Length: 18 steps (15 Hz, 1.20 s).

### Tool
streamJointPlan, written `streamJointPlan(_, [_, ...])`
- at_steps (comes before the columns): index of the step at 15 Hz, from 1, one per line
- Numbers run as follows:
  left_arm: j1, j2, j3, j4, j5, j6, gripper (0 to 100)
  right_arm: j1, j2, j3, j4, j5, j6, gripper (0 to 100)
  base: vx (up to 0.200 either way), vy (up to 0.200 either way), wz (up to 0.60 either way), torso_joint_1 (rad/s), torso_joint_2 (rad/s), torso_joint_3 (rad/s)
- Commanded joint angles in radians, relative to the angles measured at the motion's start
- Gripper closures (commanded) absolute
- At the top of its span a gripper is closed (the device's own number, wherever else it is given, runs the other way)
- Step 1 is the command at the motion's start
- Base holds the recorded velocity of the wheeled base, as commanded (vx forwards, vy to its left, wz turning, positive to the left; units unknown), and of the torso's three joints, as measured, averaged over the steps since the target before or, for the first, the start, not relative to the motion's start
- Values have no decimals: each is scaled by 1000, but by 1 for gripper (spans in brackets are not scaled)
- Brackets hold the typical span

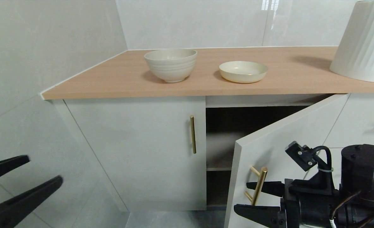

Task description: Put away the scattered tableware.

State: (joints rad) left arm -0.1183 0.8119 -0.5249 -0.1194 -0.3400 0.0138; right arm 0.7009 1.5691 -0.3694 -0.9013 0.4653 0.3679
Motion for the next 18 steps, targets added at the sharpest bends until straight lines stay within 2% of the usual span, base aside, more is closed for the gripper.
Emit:
streamJointPlan(1, [-248,457,-86,-187,-42,5,0,0,-4,4,1,-1,0,0,0,0,0,0,0,0])
streamJointPlan(3, [-340,590,-112,-275,-40,3,0,-1,-21,6,1,-4,2,0,0,0,0,0,0,0])
streamJointPlan(4, [-370,638,-126,-306,-40,-5,100,-1,-23,6,1,-4,2,0,0,0,0,0,0,0])
streamJointPlan(7, [-409,797,-199,-424,-42,-57,100,-1,-23,7,1,-4,0,0,0,0,0,0,0,0])
streamJointPlan(9, [-414,852,-211,-480,-42,-60,100,-1,-21,7,1,-5,2,0,0,0,0,0,0,0])
streamJointPlan(10, [-445,920,-213,-586,-42,-100,100,-3,-23,20,1,-5,0,0,0,0,0,0,0,0])
streamJointPlan(11, [-478,961,-213,-645,-48,-146,100,-3,-24,21,1,-5,-1,0,0,0,0,0,0,0])
streamJointPlan(15, [-581,1145,-251,-838,-48,-207,100,-4,-44,20,1,-8,-1,0,0,0,0,0,0,0])
streamJointPlan(18, [-620,1179,-297,-852,-51,-232,100,-6,-60,20,1,-11,0,0,0,0,0,0,0,0])
